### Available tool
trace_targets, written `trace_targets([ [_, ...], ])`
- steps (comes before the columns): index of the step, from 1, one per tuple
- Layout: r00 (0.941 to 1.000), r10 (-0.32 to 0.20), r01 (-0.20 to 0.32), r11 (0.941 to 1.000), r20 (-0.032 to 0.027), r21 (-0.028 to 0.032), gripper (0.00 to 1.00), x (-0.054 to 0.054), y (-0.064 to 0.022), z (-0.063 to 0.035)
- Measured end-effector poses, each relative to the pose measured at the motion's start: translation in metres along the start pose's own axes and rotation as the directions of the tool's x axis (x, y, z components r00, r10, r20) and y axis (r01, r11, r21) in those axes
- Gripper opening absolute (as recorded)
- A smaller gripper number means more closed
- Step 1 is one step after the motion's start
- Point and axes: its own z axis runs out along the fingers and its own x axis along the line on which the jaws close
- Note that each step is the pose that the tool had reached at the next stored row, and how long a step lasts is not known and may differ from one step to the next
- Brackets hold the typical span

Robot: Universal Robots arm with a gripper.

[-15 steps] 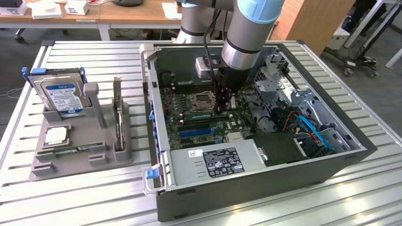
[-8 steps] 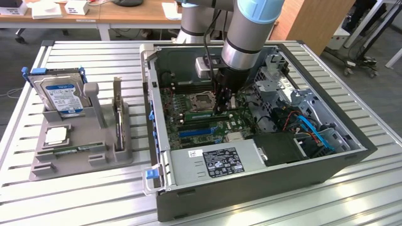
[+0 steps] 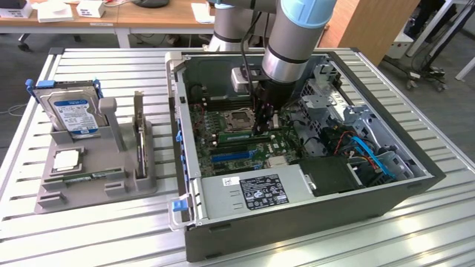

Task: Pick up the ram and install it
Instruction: 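Insert the ram into the slot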

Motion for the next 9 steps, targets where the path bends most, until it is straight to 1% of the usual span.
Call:
trace_targets([
  [9,1.0,0.0,0.0,1.0,0.0004,0.0001,0.11,-0.0007,0.0004,0.0008],
])
